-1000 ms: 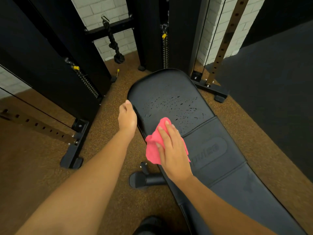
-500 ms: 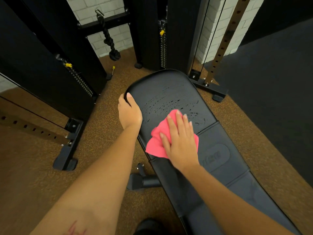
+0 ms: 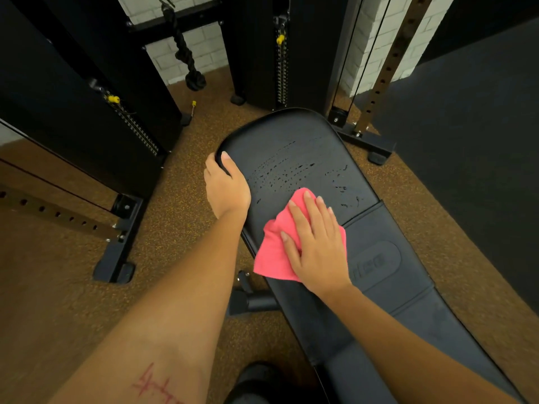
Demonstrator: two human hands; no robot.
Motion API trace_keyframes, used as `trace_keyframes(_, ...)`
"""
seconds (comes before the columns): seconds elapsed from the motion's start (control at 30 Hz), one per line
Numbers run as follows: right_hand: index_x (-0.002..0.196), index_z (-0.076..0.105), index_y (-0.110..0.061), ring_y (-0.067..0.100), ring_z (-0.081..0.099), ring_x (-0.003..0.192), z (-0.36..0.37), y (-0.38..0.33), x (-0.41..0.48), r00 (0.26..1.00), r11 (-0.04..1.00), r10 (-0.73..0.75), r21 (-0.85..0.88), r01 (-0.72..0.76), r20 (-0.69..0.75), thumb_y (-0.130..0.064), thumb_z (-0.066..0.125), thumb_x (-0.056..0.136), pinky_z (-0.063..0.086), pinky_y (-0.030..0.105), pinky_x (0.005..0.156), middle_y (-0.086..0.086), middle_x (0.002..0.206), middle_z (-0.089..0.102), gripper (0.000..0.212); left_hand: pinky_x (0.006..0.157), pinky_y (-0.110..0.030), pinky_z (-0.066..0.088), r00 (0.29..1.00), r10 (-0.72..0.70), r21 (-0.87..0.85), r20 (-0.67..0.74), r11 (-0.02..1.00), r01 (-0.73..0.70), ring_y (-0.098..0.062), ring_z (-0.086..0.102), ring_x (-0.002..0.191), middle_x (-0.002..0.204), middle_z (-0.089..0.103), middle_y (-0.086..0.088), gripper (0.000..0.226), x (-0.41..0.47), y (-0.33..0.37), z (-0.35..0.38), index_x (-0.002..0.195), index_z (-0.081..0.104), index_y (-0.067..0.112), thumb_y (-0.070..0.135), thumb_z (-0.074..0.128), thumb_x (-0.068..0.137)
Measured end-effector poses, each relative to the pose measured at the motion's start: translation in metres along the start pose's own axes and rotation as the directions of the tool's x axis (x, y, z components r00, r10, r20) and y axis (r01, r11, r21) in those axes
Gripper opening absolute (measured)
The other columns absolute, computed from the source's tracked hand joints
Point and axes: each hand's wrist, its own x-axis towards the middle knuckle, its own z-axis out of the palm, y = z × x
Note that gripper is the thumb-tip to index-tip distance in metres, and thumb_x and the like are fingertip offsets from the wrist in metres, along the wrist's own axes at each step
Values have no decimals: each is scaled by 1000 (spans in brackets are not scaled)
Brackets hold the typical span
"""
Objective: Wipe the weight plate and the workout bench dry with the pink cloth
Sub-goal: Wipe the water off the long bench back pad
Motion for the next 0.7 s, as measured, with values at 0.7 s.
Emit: trace_keyframes(0.7,141,37,-6,38,27,138,-12,53,73,941,949,315,47,-312,-124,-44,32,95,22,47,114,20,150,29,59,95,-28,32,1000,-1,8,-16,1000,1,-22,44,125,139,45,-7,46,0,2,1,140,35,14,37,27,101)
